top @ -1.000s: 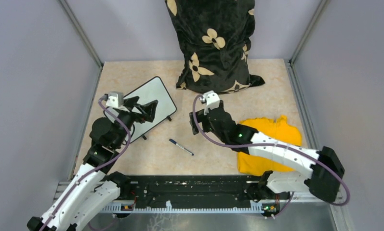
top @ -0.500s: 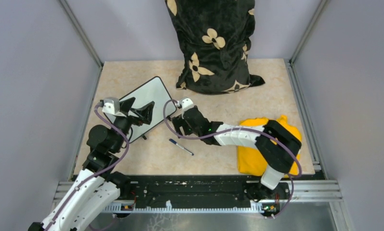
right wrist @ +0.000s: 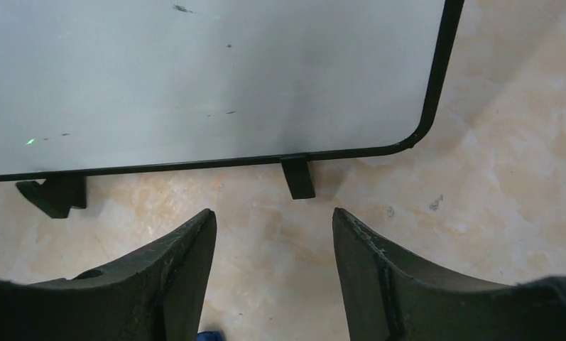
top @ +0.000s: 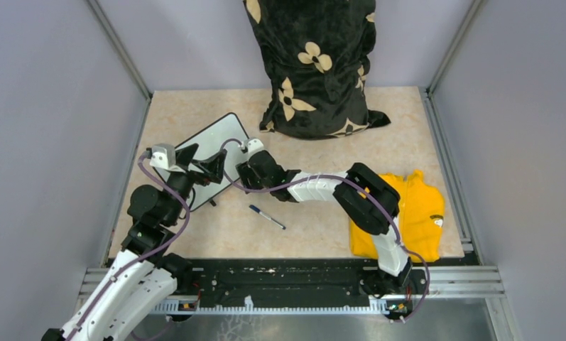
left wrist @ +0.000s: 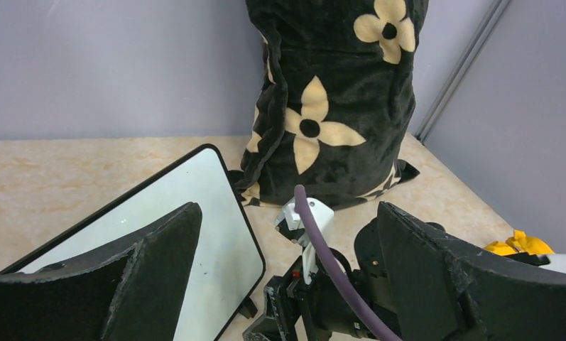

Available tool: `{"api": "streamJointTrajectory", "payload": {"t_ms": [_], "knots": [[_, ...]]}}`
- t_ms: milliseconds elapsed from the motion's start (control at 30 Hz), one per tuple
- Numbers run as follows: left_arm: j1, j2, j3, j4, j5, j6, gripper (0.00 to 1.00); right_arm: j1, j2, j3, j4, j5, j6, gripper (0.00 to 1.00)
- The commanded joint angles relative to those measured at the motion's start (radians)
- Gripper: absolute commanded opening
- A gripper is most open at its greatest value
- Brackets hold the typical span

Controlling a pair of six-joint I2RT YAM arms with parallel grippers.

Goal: Write a sentence on the whiteboard
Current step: Move the whiteboard stand to the center of the board.

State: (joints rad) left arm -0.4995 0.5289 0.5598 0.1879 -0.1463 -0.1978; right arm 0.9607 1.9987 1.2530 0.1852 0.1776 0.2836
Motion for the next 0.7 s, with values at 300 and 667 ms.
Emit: {"api": "streamJointTrajectory", "payload": {"t_ms": [300, 667], "knots": [[-0.007, -0.020, 0.002, 0.034, -0.020, -0.015, 0.99, -0.042, 0.105, 0.098, 0.011, -0.004, 0.008, 0.52], [-0.007, -0.012, 0.000, 0.035, -0.029, -0.014, 0.99, -0.046, 0.147, 0.131, 0.018, 0.019, 0.009, 0.36]]}}
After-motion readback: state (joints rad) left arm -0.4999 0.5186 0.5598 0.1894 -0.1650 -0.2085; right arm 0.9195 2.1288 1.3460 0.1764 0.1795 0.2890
